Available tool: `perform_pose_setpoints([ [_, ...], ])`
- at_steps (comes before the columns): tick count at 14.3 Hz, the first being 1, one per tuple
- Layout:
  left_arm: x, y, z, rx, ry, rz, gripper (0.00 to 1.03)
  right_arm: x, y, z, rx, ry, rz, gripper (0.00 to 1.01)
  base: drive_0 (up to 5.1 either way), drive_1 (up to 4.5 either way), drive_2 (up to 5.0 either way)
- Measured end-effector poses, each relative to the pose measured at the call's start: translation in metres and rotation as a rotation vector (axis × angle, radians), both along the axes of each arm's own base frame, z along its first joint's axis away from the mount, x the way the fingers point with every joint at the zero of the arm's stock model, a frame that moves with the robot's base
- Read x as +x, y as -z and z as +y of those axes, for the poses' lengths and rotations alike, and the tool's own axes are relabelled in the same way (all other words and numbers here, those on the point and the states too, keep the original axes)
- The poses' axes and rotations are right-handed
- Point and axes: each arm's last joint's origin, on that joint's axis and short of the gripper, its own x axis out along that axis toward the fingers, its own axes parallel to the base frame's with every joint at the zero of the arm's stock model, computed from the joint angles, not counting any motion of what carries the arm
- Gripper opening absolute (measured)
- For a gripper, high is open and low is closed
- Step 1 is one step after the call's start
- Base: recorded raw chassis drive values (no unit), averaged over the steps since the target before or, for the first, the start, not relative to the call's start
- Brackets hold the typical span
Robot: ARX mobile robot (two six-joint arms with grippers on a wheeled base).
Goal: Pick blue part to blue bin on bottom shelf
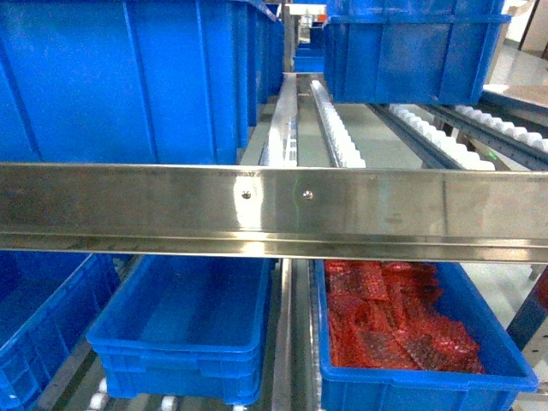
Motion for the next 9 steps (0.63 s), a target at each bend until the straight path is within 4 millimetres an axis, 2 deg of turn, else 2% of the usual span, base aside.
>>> perform_pose_setpoints([
  [9,0.0000,-0.0001,0.0000,-0.001,0.000,-0.001,0.43,0.0000,-0.0001,-0.0001,0.000,0.002,-0.002,0.98,0.0,0.00,0.0],
])
